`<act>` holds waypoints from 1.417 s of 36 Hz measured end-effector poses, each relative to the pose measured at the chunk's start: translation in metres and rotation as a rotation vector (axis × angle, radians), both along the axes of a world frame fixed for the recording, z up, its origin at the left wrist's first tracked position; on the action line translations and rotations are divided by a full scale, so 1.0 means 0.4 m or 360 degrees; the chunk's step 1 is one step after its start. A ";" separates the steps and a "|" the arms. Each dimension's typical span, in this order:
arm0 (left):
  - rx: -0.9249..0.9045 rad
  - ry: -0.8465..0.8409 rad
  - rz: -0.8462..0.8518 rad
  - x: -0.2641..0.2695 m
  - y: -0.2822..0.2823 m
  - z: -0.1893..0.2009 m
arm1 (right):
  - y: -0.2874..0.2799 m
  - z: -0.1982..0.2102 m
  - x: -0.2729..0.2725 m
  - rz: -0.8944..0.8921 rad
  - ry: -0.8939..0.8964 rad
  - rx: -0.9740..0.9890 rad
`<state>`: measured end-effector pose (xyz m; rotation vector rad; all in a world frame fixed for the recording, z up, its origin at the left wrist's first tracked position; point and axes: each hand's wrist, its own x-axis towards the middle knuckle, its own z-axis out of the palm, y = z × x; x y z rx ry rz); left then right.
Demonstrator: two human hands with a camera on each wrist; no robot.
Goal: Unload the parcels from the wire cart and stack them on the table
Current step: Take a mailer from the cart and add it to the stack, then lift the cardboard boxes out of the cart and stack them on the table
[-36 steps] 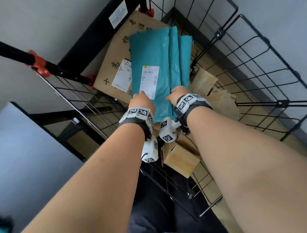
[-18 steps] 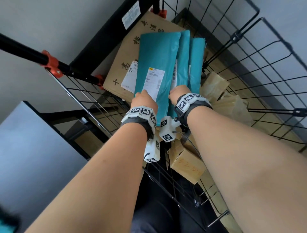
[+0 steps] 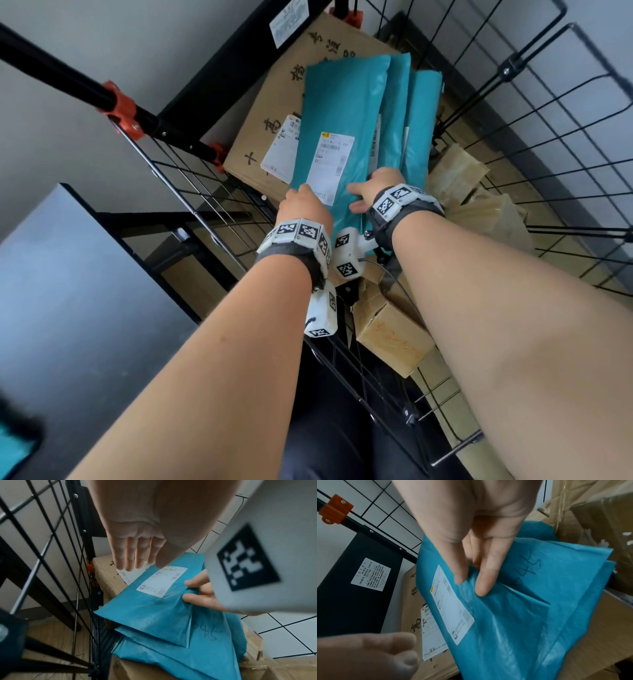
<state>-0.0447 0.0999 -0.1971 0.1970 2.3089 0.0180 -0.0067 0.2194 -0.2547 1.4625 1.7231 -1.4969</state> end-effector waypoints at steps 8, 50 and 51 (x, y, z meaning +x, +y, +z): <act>0.0023 -0.0002 0.0057 0.004 -0.006 0.035 | 0.006 0.064 0.029 -0.0045 0.0124 0.0173; 0.0876 0.0602 0.1232 0.215 -0.575 0.437 | -0.440 0.628 0.155 0.0957 0.0515 0.0592; 0.0867 0.0612 0.1251 0.218 -0.614 0.437 | -0.478 0.632 0.150 0.0984 0.0522 0.0578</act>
